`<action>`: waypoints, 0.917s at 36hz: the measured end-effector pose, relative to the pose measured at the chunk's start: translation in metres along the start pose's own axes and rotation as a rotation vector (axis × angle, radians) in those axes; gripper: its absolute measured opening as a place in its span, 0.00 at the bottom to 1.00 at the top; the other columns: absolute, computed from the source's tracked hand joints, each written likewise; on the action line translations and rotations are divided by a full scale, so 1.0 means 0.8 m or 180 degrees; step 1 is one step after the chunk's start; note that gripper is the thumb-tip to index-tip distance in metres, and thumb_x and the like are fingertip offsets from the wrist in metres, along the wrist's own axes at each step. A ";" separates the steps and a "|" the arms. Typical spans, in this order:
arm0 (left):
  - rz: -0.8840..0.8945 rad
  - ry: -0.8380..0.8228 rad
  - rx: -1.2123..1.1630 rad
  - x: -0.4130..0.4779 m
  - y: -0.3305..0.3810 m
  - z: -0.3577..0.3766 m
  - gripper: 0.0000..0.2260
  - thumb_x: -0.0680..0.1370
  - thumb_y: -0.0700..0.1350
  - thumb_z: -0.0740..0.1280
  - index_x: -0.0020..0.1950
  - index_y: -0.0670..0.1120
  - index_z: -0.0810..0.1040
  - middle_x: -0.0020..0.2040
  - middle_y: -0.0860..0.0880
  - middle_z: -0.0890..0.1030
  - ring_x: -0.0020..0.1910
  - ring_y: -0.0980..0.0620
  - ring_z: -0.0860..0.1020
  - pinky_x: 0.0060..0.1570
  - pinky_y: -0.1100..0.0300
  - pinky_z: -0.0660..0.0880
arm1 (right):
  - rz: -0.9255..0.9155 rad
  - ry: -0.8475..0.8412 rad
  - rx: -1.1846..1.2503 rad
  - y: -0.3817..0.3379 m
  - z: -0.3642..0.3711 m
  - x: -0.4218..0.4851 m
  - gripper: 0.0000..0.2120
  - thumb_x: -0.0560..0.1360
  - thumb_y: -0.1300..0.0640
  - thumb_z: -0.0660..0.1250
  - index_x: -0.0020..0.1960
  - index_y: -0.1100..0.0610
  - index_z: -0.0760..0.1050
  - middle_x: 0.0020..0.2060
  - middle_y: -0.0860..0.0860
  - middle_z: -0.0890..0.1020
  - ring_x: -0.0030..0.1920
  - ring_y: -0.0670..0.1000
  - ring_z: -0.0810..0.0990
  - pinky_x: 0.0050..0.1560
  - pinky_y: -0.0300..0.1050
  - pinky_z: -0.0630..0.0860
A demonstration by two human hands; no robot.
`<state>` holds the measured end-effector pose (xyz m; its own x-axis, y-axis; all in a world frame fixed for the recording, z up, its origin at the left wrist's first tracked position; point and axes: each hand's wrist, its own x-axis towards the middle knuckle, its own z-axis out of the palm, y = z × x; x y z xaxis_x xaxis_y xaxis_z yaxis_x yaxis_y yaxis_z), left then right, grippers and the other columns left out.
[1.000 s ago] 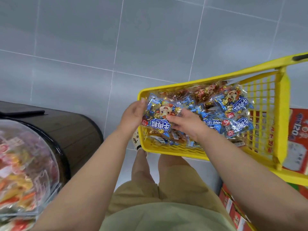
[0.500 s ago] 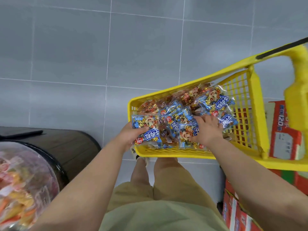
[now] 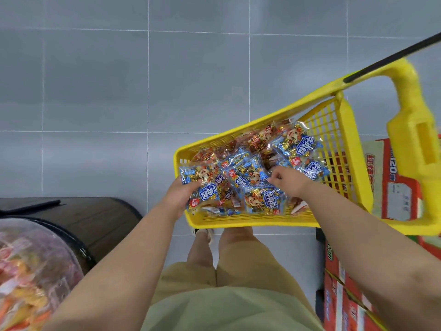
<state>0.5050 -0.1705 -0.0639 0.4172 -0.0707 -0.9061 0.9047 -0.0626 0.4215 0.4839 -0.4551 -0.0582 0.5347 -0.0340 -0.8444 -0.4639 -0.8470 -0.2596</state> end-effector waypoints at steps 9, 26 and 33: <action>0.0033 0.0019 -0.0114 -0.002 0.007 0.008 0.15 0.79 0.36 0.64 0.66 0.43 0.72 0.53 0.41 0.82 0.49 0.43 0.82 0.49 0.47 0.80 | -0.0697 0.1256 0.0554 -0.023 -0.041 -0.033 0.08 0.80 0.56 0.57 0.47 0.58 0.71 0.38 0.55 0.78 0.39 0.57 0.77 0.35 0.45 0.69; 0.0579 -0.0383 -0.0061 -0.019 0.034 0.022 0.15 0.73 0.37 0.72 0.54 0.51 0.74 0.37 0.52 0.85 0.26 0.55 0.78 0.20 0.67 0.66 | -0.0673 0.0740 0.2825 -0.109 0.019 -0.027 0.09 0.79 0.56 0.61 0.41 0.49 0.75 0.42 0.50 0.80 0.44 0.49 0.78 0.49 0.45 0.76; 0.0390 0.0167 -0.0102 -0.007 0.016 0.014 0.20 0.71 0.39 0.72 0.63 0.44 0.74 0.32 0.51 0.82 0.21 0.56 0.72 0.20 0.66 0.65 | -0.0512 -0.0515 0.0296 -0.026 0.043 -0.028 0.21 0.73 0.56 0.67 0.65 0.51 0.72 0.63 0.50 0.75 0.61 0.49 0.74 0.54 0.38 0.69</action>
<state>0.5132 -0.1820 -0.0530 0.5281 -0.0236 -0.8489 0.8485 -0.0247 0.5285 0.4573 -0.4189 -0.0499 0.4902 0.1890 -0.8508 -0.4489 -0.7820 -0.4324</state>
